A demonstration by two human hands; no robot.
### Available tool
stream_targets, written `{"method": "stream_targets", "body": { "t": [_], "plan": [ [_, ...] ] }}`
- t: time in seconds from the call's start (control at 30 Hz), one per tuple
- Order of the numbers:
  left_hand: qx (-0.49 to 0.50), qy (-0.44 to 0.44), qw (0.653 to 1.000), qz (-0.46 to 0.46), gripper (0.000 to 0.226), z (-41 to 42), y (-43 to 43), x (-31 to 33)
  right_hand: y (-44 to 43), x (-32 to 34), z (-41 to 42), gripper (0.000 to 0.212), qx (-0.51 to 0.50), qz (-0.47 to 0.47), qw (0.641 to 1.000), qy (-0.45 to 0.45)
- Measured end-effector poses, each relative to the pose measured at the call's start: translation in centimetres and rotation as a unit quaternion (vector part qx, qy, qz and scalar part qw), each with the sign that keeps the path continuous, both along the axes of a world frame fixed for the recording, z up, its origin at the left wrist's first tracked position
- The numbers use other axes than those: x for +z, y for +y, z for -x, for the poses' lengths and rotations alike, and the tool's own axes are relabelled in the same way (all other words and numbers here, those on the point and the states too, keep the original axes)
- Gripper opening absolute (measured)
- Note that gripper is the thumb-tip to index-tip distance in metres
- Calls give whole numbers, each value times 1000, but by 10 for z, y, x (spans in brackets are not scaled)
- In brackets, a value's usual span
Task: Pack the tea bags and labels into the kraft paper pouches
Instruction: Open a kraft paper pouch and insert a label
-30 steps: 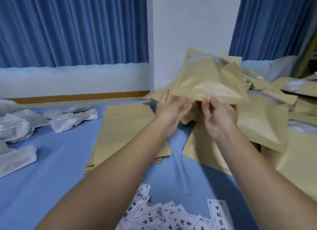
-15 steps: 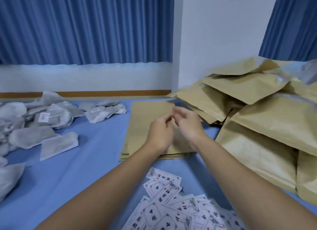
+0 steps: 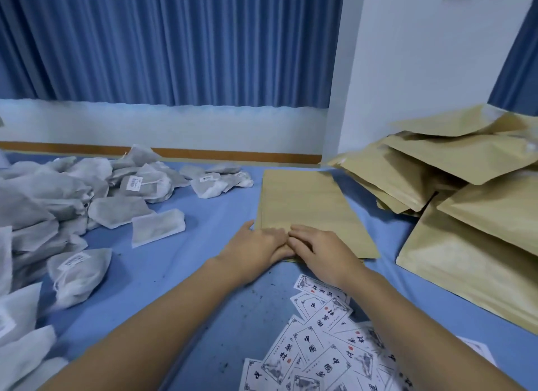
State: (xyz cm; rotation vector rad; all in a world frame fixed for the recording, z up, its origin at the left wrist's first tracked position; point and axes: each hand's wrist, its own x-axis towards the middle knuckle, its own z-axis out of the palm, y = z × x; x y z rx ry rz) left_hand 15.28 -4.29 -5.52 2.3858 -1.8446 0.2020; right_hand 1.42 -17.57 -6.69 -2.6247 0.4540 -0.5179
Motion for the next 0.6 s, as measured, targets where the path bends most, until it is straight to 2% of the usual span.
{"method": "stream_targets", "body": {
  "t": [0.1,0.2,0.27,0.3,0.33,0.4,0.43,0.47,0.53,0.6],
  "plan": [
    [11,-35,999,19,40,-3,5,9,1,6,10,51,15,12,999,29],
    [44,-68,995,53,44,-5,11,13,-2,4,16,33,-13,109,993,52],
    [58,-58,995,64,39,-6,17,12,-2,2,19,26,-43,135,990,21],
    [53,-34,993,96,33,-5,21,8,-1,0,21,26,-53,132,990,-1],
    [39,0,985,168,25,0,26,3,1,-1,23,26,-59,123,990,-22],
    [22,80,926,368,10,18,37,-9,3,-6,26,25,-68,85,991,-75],
    [29,122,888,442,6,30,41,-13,4,-7,26,25,-72,62,990,-106],
    [37,181,859,478,4,41,43,-16,6,-7,27,28,-76,37,988,-133],
    [74,384,802,451,18,57,40,-17,10,-4,26,36,-72,-38,981,-178],
    [109,572,724,368,49,65,34,-13,15,-1,26,40,-44,-107,974,-194]
  ]
}}
